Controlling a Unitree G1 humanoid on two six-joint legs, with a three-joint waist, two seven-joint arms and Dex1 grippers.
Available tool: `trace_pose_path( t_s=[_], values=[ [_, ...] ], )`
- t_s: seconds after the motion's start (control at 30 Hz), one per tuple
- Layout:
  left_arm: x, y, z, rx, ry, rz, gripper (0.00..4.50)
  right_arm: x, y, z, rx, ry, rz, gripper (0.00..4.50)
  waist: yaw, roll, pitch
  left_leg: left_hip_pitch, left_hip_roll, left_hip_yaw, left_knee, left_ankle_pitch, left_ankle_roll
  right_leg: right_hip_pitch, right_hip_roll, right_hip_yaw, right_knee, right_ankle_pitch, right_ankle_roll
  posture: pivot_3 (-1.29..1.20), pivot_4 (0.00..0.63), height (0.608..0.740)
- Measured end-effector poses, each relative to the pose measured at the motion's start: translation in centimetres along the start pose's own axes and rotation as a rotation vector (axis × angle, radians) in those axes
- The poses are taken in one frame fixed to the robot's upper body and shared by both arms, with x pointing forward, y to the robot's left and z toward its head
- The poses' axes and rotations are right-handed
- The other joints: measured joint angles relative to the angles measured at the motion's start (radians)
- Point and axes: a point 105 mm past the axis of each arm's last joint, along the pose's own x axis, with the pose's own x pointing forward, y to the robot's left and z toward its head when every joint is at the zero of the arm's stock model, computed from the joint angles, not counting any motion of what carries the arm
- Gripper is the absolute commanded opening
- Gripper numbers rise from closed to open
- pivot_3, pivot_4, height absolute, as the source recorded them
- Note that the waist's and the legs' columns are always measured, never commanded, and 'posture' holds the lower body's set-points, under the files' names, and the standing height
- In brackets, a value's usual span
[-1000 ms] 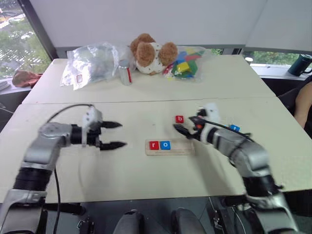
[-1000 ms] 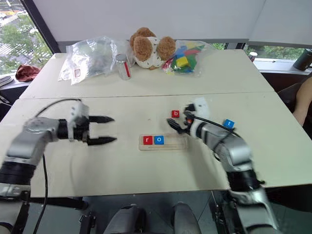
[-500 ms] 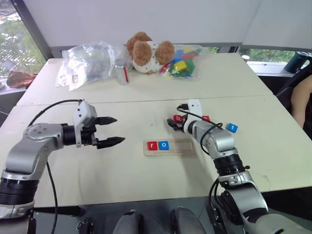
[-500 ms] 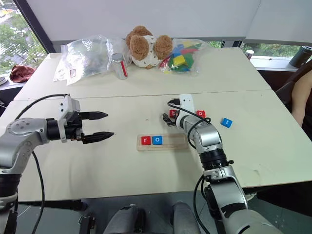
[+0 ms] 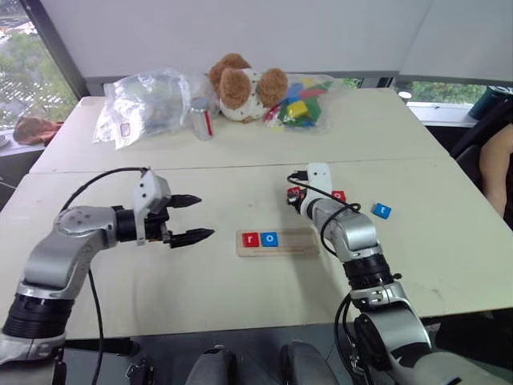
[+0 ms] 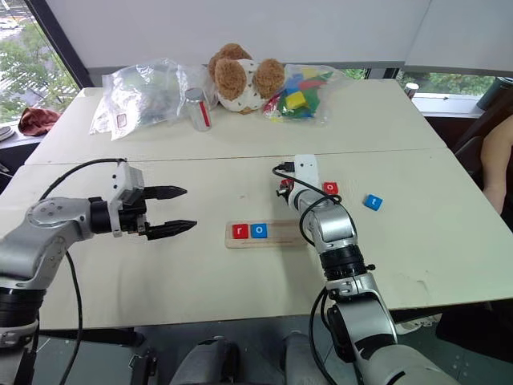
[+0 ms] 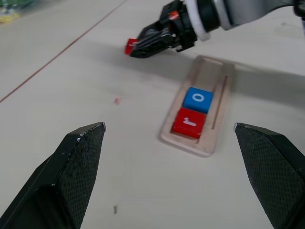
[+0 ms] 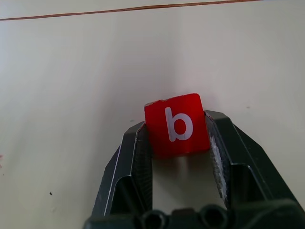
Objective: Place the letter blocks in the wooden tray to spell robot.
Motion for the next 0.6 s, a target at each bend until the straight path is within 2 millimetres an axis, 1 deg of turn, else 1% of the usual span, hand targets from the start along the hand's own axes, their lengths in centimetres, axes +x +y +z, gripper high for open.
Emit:
trace_pose_path(
  t_s=[0.07, 0.1, 0.13, 0.17, 0.2, 0.23, 0.3, 0.37, 0.47, 0.6],
  values=[
    [0.6, -0.8, 0.3, 0.019, 0.003, -0.054, 4.5, -1.8, -1.5, 0.5, -0.004, -0.038, -0.038, 1.18, 0.01, 0.0, 0.0, -0.005, 0.0, -0.002, 0.001, 0.0, -0.001, -0.003, 0.0, 0.0, 0.0, 0.0, 0.0, 0.0, 0.15, 0.74],
    [0.9, -1.2, 0.5, 0.026, 0.007, -0.084, 4.5, -3.6, -2.8, 1.1, 0.001, -0.078, -0.079, 1.18, 0.012, 0.0, 0.0, -0.009, -0.001, -0.002, 0.002, 0.0, -0.001, -0.005, 0.0, 0.0, 0.001, 0.0, 0.0, 0.0, 0.15, 0.74],
    [1.1, -1.3, 0.4, 0.026, 0.012, -0.099, 4.5, -4.7, -3.6, 1.4, 0.016, -0.099, -0.107, 1.18, 0.009, 0.0, 0.0, -0.009, -0.001, -0.002, 0.002, 0.0, -0.001, -0.006, 0.0, 0.0, 0.002, 0.0, 0.0, 0.0, 0.15, 0.74],
    [1.3, -1.6, 0.4, 0.03, 0.016, -0.12, 4.5, -6.5, -4.5, 1.6, 0.042, -0.129, -0.145, 1.18, 0.007, 0.0, 0.0, -0.009, -0.001, -0.002, 0.002, 0.0, 0.0, -0.006, 0.0, 0.0, 0.002, 0.0, 0.0, 0.0, 0.15, 0.74],
    [1.4, -1.7, 0.4, 0.033, 0.021, -0.128, 4.5, -7.5, -4.8, 1.5, 0.056, -0.134, -0.166, 1.18, 0.007, 0.0, 0.0, -0.009, -0.001, -0.002, 0.001, 0.0, 0.0, -0.006, 0.0, 0.0, 0.002, 0.0, 0.0, 0.0, 0.15, 0.74],
    [1.6, -1.8, 0.4, 0.04, 0.028, -0.146, 4.5, -9.3, -5.4, 0.8, 0.091, -0.132, -0.204, 1.18, 0.006, 0.0, 0.0, -0.009, -0.001, -0.002, 0.001, 0.0, 0.0, -0.007, 0.0, -0.001, 0.001, 0.0, 0.0, 0.0, 0.15, 0.74],
    [1.9, -2.0, 0.3, 0.041, 0.034, -0.167, 4.5, -11.4, -5.6, -1.2, 0.156, -0.08, -0.251, 1.18, 0.001, 0.001, -0.001, -0.009, 0.0, -0.001, 0.0, -0.002, 0.003, -0.007, 0.001, 0.0, 0.002, 0.0, 0.0, 0.0, 0.15, 0.74],
    [2.4, -1.9, 0.3, 0.041, 0.033, -0.177, 4.5, -12.7, -5.5, -3.3, 0.212, -0.012, -0.285, 1.18, 0.0, 0.001, -0.001, -0.008, 0.0, -0.001, 0.002, -0.003, 0.005, -0.006, 0.002, 0.0, 0.001, 0.0, 0.0, 0.0, 0.15, 0.74],
    [2.8, -1.8, 0.1, 0.025, 0.024, -0.185, 4.5, -13.1, -4.9, -5.7, 0.292, 0.076, -0.294, 1.18, 0.0, 0.001, 0.0, -0.002, 0.0, 0.0, 0.002, -0.002, 0.005, -0.002, 0.003, 0.001, 0.003, 0.0, 0.0, 0.0, 0.15, 0.74],
    [3.0, -1.5, 0.2, 0.035, 0.022, -0.183, 4.5, -12.4, -4.9, -6.5, 0.329, 0.095, -0.301, 1.18, 0.001, 0.001, 0.0, 0.006, 0.0, 0.0, 0.001, -0.002, 0.005, 0.005, 0.004, 0.001, 0.003, 0.0, 0.0, 0.0, 0.15, 0.74]
  ],
)
